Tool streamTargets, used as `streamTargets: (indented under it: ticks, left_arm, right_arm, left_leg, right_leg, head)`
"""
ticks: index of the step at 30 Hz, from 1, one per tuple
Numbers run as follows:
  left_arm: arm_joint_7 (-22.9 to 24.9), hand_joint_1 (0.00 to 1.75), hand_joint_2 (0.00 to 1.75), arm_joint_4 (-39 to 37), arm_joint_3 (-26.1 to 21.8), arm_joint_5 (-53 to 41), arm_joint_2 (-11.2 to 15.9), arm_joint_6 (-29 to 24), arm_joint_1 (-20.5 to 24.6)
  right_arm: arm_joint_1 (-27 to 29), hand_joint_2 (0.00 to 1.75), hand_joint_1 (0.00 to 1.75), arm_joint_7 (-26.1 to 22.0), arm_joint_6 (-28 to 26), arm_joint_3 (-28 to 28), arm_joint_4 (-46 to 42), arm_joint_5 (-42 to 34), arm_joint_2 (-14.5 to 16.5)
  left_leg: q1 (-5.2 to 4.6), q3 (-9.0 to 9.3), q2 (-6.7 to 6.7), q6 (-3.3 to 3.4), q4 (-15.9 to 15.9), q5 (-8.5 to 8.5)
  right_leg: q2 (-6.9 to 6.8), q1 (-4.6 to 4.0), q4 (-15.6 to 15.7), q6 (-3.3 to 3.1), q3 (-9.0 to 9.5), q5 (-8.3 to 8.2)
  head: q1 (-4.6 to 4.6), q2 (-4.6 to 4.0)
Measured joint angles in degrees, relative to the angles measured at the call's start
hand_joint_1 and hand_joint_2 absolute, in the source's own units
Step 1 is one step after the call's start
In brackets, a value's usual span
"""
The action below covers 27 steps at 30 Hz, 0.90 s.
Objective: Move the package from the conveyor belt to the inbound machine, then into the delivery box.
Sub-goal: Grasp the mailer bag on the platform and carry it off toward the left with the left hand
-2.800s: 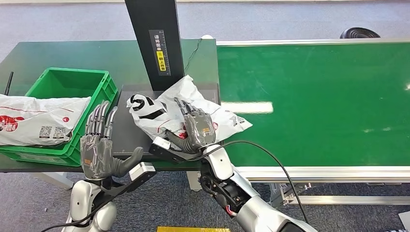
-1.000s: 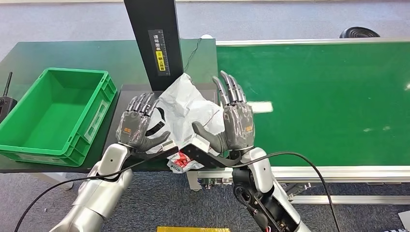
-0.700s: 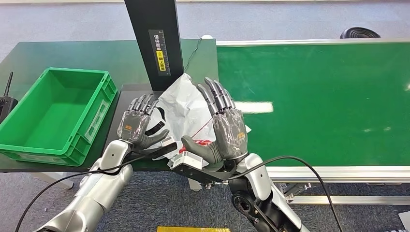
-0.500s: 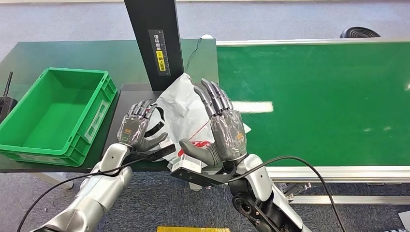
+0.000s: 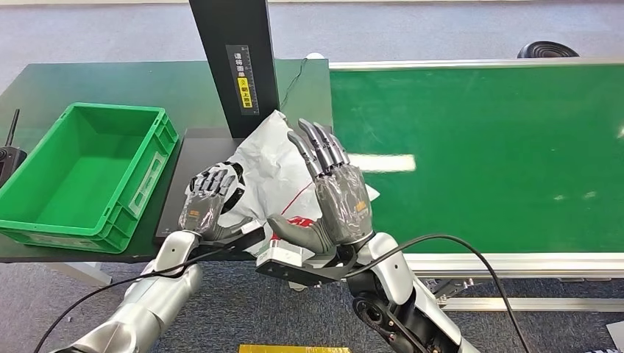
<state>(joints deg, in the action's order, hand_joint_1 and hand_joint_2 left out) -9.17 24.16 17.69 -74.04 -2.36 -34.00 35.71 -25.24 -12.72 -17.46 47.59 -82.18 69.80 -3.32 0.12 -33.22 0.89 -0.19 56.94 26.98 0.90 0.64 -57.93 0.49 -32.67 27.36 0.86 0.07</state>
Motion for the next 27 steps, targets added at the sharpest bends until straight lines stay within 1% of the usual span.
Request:
streamTargets:
  ticks: [1,2,3,4,5,6,7,8,20,27]
  left_arm:
    - [0.08,0.44,1.75,-0.2,-0.1,0.01,0.0,0.01,-0.05]
    - [0.17,0.81,1.75,-0.37,-0.21,0.01,0.0,0.02,-0.09]
    - [0.27,0.94,1.75,-0.51,-0.33,0.01,-0.01,0.06,-0.12]
    - [0.36,1.35,1.75,-0.62,-0.45,0.01,-0.02,0.12,-0.14]
    - [0.41,1.36,1.75,-0.72,-0.61,0.02,-0.03,0.2,-0.15]
    - [0.43,1.42,1.75,-0.79,-0.79,0.05,-0.06,0.27,-0.15]
    - [0.43,1.72,1.75,-0.82,-0.96,0.09,-0.08,0.31,-0.15]
    - [0.41,1.75,1.75,-0.84,-1.1,0.13,-0.09,0.32,-0.14]
    - [0.32,1.75,1.75,-1.0,-2.4,-0.01,-0.2,0.3,-0.13]
    - [-1.48,1.75,1.75,-1.08,-3.26,0.21,-0.25,-2.0,-0.19]
  right_arm:
    - [-0.2,0.0,0.0,-0.02,0.02,0.1,0.0,-0.08,-0.02]
    - [-0.41,0.0,0.0,-0.04,0.04,0.21,0.0,-0.18,-0.03]
    - [-0.61,0.0,0.0,-0.07,0.06,0.31,0.0,-0.26,-0.04]
    - [-0.79,0.0,0.0,-0.1,0.07,0.39,0.0,-0.35,-0.04]
    - [-0.94,0.0,0.0,-0.11,0.07,0.47,0.0,-0.44,-0.04]
    - [-1.07,0.0,0.0,-0.13,0.07,0.54,0.0,-0.52,-0.04]
    - [-1.2,0.0,0.0,-0.13,0.07,0.61,0.0,-0.61,-0.04]
    - [-1.32,0.0,0.0,-0.13,0.07,0.68,0.0,-0.67,-0.04]
    - [-1.84,0.0,0.0,-0.2,-0.7,1.55,0.0,-1.12,-0.02]
    - [-1.83,0.0,0.0,-0.2,-1.4,1.59,0.02,-1.2,-0.02]
  left_leg:
    - [0.0,0.0,0.0,0.0,0.0,0.0]
    - [0.0,0.0,0.0,0.0,0.0,0.0]
    - [0.0,0.0,0.0,0.0,0.0,0.0]
    - [0.0,0.0,0.0,0.0,0.0,0.0]
    - [0.0,0.0,0.0,0.0,0.0,0.0]
    - [0.0,0.0,0.0,0.0,0.0,0.0]
    - [0.0,0.0,0.0,0.0,0.0,0.0]
    - [0.0,0.0,0.0,0.0,0.0,0.0]
    - [0.0,0.01,0.01,0.0,0.0,0.0]
    - [0.0,0.01,0.01,0.0,0.0,0.0]
  right_leg:
    - [0.0,0.0,0.0,0.0,0.0,0.0]
    - [0.0,0.0,0.0,0.0,0.0,0.0]
    - [0.0,0.0,0.0,0.0,0.0,0.0]
    - [0.0,0.0,0.0,0.0,0.0,0.0]
    - [0.0,0.0,0.0,0.0,0.0,0.0]
    - [0.0,0.0,0.0,0.0,0.01,0.0]
    - [0.0,0.0,0.0,0.0,0.01,0.0]
    - [0.0,0.0,0.0,0.0,0.01,0.0]
    - [0.0,-0.01,0.0,0.0,0.03,0.0]
    - [0.0,0.0,0.0,0.0,0.02,0.0]
  head:
    - [0.01,0.0]
    - [0.01,0.0]
    - [0.0,0.0]
    - [0.01,0.0]
    - [0.0,0.0]
    - [0.01,0.0]
    - [0.01,0.0]
    - [0.0,0.0]
    - [0.01,0.0]
    - [0.01,0.0]
